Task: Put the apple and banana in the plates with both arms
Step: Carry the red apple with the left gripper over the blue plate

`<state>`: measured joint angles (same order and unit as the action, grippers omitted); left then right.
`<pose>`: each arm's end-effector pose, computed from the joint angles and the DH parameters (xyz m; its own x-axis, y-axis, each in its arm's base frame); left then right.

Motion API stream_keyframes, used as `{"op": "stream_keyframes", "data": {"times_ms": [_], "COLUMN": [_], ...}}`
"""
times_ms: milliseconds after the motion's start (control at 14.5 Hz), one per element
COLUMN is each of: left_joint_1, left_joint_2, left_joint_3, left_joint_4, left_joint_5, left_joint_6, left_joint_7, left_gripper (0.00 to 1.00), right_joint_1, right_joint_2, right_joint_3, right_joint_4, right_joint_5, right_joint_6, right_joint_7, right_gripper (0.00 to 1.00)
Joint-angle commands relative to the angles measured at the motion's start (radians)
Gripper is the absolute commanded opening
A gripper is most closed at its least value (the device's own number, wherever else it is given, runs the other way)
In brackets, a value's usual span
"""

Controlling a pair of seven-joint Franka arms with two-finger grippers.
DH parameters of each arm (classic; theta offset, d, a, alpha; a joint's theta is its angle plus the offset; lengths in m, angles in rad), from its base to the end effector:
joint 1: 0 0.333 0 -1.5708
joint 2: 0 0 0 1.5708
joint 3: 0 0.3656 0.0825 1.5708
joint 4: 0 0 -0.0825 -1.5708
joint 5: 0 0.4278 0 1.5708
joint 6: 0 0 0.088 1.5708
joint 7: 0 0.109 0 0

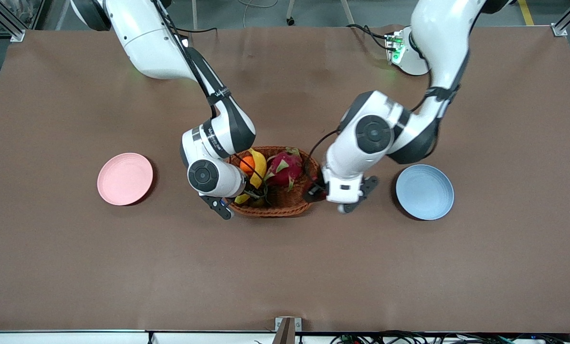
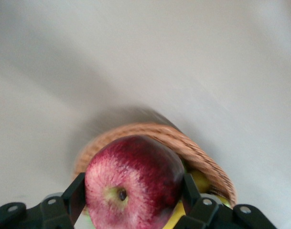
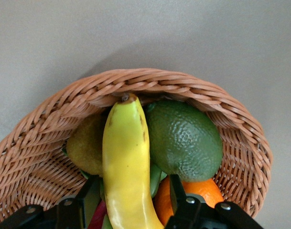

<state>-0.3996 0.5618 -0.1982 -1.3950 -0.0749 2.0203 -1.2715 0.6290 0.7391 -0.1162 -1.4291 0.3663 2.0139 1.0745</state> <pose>0.6650 -0.4191 0.4178 0.7379 0.6589 -0.1462 0.6742 -0.7294 0.1156 0.6596 0.4167 0.2585 0.7201 -0.6380 -0.2729 -0.6551 -0.7547 0.0358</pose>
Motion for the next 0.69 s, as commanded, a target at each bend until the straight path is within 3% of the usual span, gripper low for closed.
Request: {"op": "stream_keyframes", "data": {"times_ms": [0,206,619], "left_joint_1": [0.071,0.123,0.22], "left_joint_2": [-0.063,-0.098,-0.114], "left_joint_3": [-0.004,-0.004,-0.007], "left_joint_4": [-0.071,-0.154,-0.283], "left_joint_5": [0.088,0.133,0.308], "left_joint_6": [-0.081,-0.087,-0.075], "left_joint_7": [0.088,0.175,0.245], "left_gripper": [0.01,0.01,0.01], "right_joint_1": [0.015,0.023,0.023], "right_joint_2": [0.009,0.009,0.014], "right_joint_3": [-0.005,-0.005,-0.005], "right_joint_4": [0.015,0.015,0.015], "right_joint_5": [0.016,0.016,0.014], "right_joint_6": [0.002,0.006,0.006], "right_joint_7": [0.01,0.01,0.005], "right_gripper": [0.59,0.53,0.53]}}
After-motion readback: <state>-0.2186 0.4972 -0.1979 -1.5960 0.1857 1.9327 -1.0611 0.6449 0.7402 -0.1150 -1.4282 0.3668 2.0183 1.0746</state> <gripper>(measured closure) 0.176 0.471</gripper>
